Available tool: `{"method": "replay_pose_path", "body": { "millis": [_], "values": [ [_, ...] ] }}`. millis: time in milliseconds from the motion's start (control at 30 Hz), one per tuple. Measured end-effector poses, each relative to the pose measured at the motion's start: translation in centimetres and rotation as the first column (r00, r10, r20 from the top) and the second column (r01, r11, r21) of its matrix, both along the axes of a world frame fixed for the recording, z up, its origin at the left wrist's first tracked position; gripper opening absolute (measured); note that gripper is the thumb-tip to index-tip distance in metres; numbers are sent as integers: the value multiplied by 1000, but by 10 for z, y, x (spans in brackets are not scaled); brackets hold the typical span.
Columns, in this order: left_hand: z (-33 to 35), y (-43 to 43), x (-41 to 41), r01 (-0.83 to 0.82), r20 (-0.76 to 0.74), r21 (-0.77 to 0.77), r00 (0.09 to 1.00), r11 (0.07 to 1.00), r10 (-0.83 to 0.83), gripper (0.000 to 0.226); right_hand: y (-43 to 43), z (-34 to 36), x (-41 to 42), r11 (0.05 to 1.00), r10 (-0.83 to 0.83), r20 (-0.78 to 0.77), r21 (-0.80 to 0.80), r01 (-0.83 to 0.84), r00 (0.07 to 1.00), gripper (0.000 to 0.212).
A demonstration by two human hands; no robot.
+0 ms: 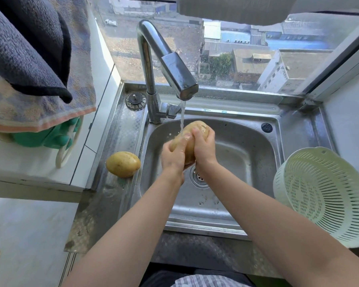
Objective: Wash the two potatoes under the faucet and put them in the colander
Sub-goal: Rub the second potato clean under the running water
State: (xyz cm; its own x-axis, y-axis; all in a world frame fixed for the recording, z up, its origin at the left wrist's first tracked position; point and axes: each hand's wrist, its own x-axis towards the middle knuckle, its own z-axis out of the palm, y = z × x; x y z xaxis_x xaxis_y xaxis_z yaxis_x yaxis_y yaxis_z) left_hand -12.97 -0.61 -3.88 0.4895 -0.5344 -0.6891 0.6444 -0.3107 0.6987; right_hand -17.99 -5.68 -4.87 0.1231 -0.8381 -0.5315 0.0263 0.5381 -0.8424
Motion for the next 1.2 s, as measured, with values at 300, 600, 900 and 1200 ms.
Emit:
{"method": "replay_pose_path", "body": {
  "millis": [300, 600, 900, 1200],
  "values": [
    [-3, 24, 31, 291, -290, 64, 921, 955, -261, 54, -6, 10, 8, 869, 376, -133, -292, -399, 917, 42],
    [-9, 22, 22, 166, 305, -77, 943, 983, -135, 53, -7, 16, 34, 937, 145, -324, -260, -235, 935, 32],
    [-2, 25, 33, 214, -198, 53, 960, 975, -200, 50, -19, 7, 6, 896, 381, -179, -172, -410, 907, 18],
    [6, 27, 21, 358, 393, 174, 829, 917, -398, 81, -8, 5, 12, 952, 170, -269, -204, -229, 948, 29]
  ]
}}
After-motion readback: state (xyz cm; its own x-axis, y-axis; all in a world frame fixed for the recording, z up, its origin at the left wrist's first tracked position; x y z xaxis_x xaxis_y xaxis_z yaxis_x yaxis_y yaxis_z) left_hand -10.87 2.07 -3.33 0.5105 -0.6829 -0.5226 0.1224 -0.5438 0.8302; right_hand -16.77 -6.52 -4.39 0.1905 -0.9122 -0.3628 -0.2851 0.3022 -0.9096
